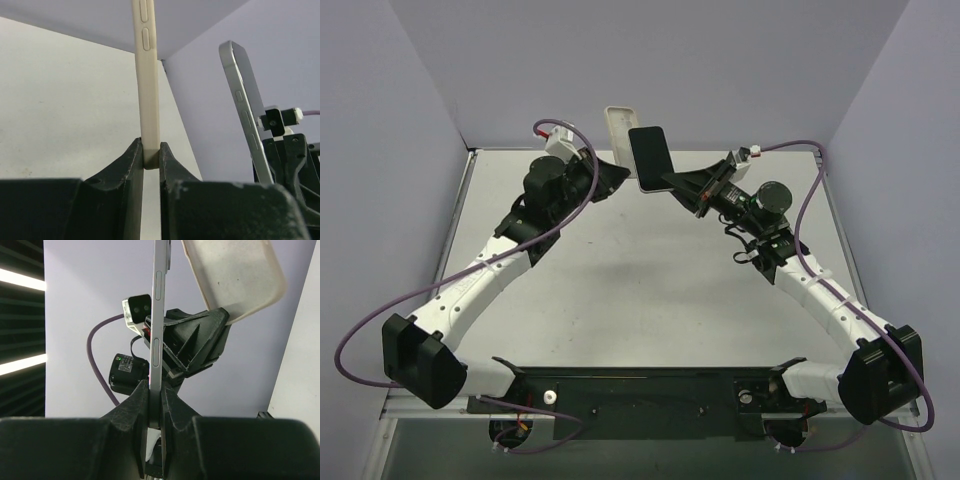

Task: Take the phone out of the phone case
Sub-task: Remove the phone case from the phone, then place the phone case at the center of the board.

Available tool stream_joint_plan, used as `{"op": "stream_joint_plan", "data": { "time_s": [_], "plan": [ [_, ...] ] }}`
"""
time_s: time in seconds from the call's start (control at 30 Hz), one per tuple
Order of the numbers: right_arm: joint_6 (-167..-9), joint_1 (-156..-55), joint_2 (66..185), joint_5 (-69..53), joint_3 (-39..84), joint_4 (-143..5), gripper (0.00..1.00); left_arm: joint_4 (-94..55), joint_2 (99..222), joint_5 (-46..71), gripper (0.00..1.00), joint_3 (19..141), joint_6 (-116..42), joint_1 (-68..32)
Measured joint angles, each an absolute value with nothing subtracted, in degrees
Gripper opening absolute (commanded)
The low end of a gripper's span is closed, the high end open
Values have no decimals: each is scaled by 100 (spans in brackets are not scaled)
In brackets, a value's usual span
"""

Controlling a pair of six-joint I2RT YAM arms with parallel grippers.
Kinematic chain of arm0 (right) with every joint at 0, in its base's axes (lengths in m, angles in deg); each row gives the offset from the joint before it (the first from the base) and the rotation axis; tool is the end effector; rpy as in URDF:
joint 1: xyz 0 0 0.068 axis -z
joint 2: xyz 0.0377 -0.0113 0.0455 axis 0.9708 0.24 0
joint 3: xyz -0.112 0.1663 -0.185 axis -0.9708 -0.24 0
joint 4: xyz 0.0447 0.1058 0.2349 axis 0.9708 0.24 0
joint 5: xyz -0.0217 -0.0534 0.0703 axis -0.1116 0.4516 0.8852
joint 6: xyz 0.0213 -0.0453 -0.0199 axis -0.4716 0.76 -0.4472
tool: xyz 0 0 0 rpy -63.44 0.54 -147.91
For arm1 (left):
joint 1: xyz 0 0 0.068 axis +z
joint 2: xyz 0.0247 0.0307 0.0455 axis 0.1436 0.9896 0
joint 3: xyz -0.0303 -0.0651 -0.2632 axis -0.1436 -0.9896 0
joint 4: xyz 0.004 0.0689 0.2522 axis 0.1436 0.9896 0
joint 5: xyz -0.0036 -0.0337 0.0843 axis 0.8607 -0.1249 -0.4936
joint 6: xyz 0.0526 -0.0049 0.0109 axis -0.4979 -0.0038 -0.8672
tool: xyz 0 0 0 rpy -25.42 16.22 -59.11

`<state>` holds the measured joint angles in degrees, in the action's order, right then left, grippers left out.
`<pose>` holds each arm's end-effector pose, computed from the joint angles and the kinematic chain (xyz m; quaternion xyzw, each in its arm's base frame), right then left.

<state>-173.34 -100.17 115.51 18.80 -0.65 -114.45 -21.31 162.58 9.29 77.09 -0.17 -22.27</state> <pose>0.2458 0.1319 0.3875 0.0731 0.5608 0.7709 0.2930 0.2750 -0.1657 0.3894 -0.0824 0.7251 -0.4573 0.5081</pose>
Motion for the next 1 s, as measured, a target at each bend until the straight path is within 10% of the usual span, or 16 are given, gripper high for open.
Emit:
{"op": "stream_joint_plan", "data": {
  "time_s": [0.37, 0.67, 1.0],
  "plan": [
    [-16761, -10017, 11488, 1895, -65, -10712, 0, -763, 16039, 70, 0, 7550, -314, -1993],
    [-16082, -10015, 11283, 1891, -65, -9888, 0, -643, 15569, 566, 0, 6455, -349, 239],
    [-15644, -10168, 11399, 1825, -65, -9580, 0, -363, 18946, 2549, 0, 8431, -1206, 2282]
  ]
}}
